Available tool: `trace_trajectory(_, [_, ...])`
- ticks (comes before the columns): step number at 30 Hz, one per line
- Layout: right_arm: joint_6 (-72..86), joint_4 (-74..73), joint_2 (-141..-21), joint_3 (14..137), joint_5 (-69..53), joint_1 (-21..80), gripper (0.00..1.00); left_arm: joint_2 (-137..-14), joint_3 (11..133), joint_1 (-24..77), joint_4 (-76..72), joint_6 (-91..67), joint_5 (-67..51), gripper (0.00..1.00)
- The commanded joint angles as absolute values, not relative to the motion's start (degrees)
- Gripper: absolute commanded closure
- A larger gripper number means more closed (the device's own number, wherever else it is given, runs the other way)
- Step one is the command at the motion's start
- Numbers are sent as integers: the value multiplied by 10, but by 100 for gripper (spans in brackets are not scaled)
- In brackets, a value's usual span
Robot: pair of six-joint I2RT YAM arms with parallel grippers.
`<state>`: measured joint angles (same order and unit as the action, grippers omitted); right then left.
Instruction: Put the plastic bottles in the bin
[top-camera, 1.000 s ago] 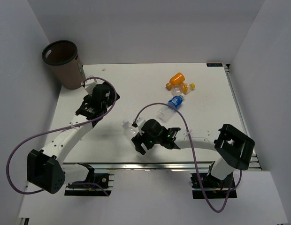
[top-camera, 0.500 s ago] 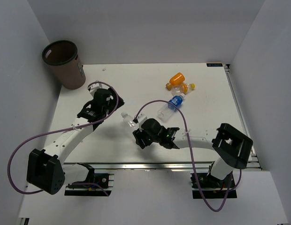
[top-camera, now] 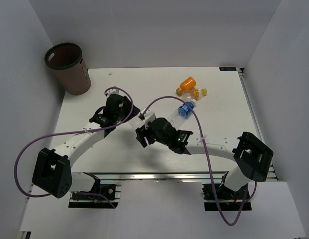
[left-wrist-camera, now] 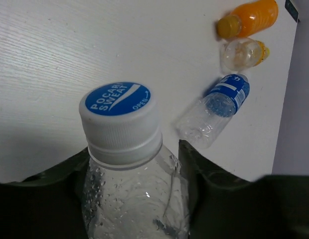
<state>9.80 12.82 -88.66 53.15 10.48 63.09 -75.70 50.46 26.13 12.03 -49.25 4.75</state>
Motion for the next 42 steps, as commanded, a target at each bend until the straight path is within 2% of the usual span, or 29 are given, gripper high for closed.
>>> trace_trajectory(1, [78, 173, -882, 584, 125, 622, 26, -744, 522, 264, 122, -477, 61, 69])
trace_trajectory(3, [85, 157, -883, 584, 127, 617, 14, -745, 572, 262, 153, -449, 115, 71])
trace_trajectory(5, [97, 156, -869, 564, 145, 610, 11, -760, 660, 253, 215, -422, 217, 72])
trace_trajectory(6, [97, 154, -864, 554, 145, 607, 11, -765, 661, 247, 223, -406, 243, 72])
trace_trajectory(9, [112, 144, -832, 518, 159, 588, 11, -795, 762, 188, 213, -372, 289, 72])
trace_trajectory(12, [138, 124, -801, 492, 190, 552, 11, -840, 860, 81, 178, -363, 254, 71])
trace_trajectory(15, [199, 75, -783, 483, 189, 481, 11, -894, 953, 19, 142, -342, 333, 71])
trace_trajectory(16, [221, 58, -774, 478, 175, 461, 11, -908, 984, 5, 125, -331, 398, 70])
trace_trajectory(19, [227, 56, -757, 455, 181, 412, 11, -953, 1018, -31, 59, -295, 512, 70])
trace_trajectory(23, [237, 31, -753, 453, 214, 386, 11, -1004, 1053, -63, -47, -265, 579, 68])
trace_trajectory(33, [242, 33, -743, 430, 226, 366, 11, -1234, 1291, -70, -212, -78, 756, 68])
trace_trajectory(34, [249, 38, -743, 425, 225, 365, 11, -1249, 1346, -66, -191, -90, 760, 66])
trace_trajectory(36, [254, 42, -746, 422, 213, 361, 11, -1253, 1329, -62, -232, -48, 762, 52])
trace_trajectory(37, [264, 40, -752, 424, 211, 360, 11, -1248, 1298, -55, -249, -43, 771, 43])
trace_trajectory(38, [267, 38, -757, 425, 210, 359, 11, -1236, 1279, -53, -302, -27, 775, 27])
trace_trajectory(40, [283, 32, -770, 434, 214, 359, 11, -1229, 1249, -47, -334, -2, 779, 7])
trace_trajectory(41, [285, 33, -773, 437, 211, 359, 11, -1228, 1248, -47, -333, 15, 776, 2])
trace_trajectory(42, [286, 33, -776, 440, 203, 359, 11, -1231, 1252, -47, -324, 11, 774, 2])
